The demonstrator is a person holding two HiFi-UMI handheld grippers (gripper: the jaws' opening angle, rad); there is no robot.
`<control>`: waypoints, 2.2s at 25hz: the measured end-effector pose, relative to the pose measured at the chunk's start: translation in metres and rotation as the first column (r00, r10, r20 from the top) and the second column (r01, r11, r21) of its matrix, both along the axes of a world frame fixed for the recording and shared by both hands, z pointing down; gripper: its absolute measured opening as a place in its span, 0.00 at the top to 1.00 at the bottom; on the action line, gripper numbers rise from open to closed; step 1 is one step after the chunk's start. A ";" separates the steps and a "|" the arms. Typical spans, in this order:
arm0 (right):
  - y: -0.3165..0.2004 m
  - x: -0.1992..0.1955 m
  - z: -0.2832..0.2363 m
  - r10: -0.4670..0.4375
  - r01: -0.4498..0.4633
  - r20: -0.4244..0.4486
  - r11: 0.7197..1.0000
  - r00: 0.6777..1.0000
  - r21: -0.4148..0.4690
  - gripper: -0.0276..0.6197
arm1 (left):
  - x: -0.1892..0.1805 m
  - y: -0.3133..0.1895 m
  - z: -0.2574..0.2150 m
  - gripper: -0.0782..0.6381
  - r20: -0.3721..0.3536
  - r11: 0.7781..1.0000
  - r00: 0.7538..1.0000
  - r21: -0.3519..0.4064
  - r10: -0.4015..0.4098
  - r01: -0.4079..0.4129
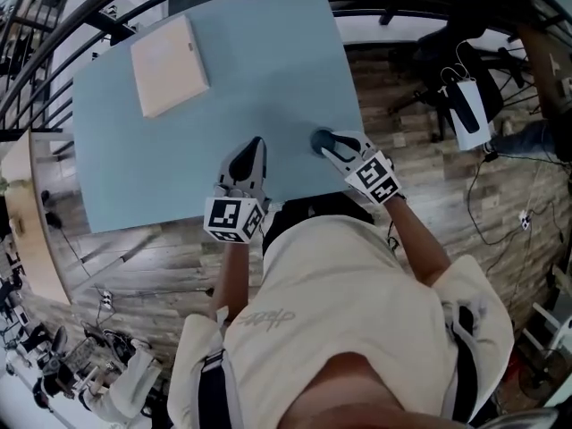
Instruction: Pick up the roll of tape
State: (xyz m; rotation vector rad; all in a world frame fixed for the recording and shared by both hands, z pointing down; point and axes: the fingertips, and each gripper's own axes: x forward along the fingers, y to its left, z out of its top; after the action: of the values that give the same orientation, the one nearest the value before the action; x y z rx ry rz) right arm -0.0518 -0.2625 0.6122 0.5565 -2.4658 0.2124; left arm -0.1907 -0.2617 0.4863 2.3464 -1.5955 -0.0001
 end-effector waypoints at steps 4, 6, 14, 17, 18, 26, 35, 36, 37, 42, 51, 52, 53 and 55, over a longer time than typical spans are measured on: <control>0.004 -0.009 0.025 -0.034 0.033 -0.050 0.999 0.998 -0.026 0.76 | -0.008 0.007 0.010 0.86 -0.021 1.000 1.000 -0.020 -0.020 0.019; 0.005 -0.012 0.037 -0.043 0.040 -0.067 0.998 0.997 -0.053 0.77 | -0.011 0.007 0.011 0.87 -0.026 0.999 0.999 -0.020 -0.025 0.025; 0.021 -0.013 0.086 -0.111 0.088 -0.206 0.989 0.972 -0.119 0.76 | -0.020 0.012 0.013 0.87 -0.050 0.999 0.997 -0.017 -0.051 0.050; 0.028 -0.015 0.100 -0.147 0.120 -0.252 0.986 0.956 -0.119 0.76 | -0.024 0.015 0.016 0.87 -0.052 0.998 0.997 -0.023 -0.060 0.059; 0.030 -0.016 0.105 -0.160 0.133 -0.268 0.984 0.950 -0.118 0.76 | -0.025 0.016 0.018 0.87 -0.052 0.998 0.997 -0.026 -0.062 0.061; 0.038 -0.021 0.132 -0.233 0.201 -0.376 0.972 0.897 -0.123 0.76 | -0.028 0.028 0.024 0.86 -0.082 0.996 0.994 -0.042 -0.078 0.075; 0.039 -0.018 0.154 -0.258 0.211 -0.453 0.966 0.854 -0.151 0.76 | -0.030 0.034 0.022 0.87 -0.105 0.997 0.992 -0.040 -0.068 0.064; 0.040 -0.018 0.156 -0.260 0.211 -0.460 0.965 0.849 -0.155 0.76 | -0.030 0.034 0.022 0.87 -0.107 0.997 0.992 -0.039 -0.067 0.063; 0.040 -0.018 0.157 -0.261 0.211 -0.466 0.965 0.846 -0.158 0.76 | -0.030 0.035 0.022 0.87 -0.108 0.997 0.992 -0.038 -0.065 0.061; 0.036 -0.017 0.160 -0.266 0.217 -0.492 0.964 0.829 -0.155 0.79 | -0.031 0.035 0.024 0.87 -0.118 0.997 0.991 -0.046 -0.061 0.056; 0.034 -0.017 0.165 -0.272 0.226 -0.553 0.962 0.787 -0.153 0.85 | -0.031 0.034 0.026 0.87 -0.127 0.999 0.991 -0.045 -0.036 0.030; 0.034 -0.017 0.165 -0.274 0.224 -0.553 0.962 0.787 -0.158 0.85 | -0.031 0.034 0.026 0.87 -0.128 0.999 0.991 -0.044 -0.034 0.028; 0.035 -0.017 0.165 -0.277 0.223 -0.551 0.961 0.787 -0.164 0.85 | -0.030 0.034 0.026 0.87 -0.128 0.999 0.991 -0.043 -0.032 0.027; 0.037 -0.016 0.164 -0.276 0.215 -0.541 0.961 0.794 -0.175 0.86 | -0.028 0.035 0.024 0.86 -0.126 0.999 0.992 -0.042 -0.029 0.024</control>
State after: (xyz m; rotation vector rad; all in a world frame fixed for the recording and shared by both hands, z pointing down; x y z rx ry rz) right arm -0.0674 -0.2259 0.7762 0.2000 -1.9047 0.0568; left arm -0.2189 -0.2271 0.5105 2.2466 -1.5515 -0.1195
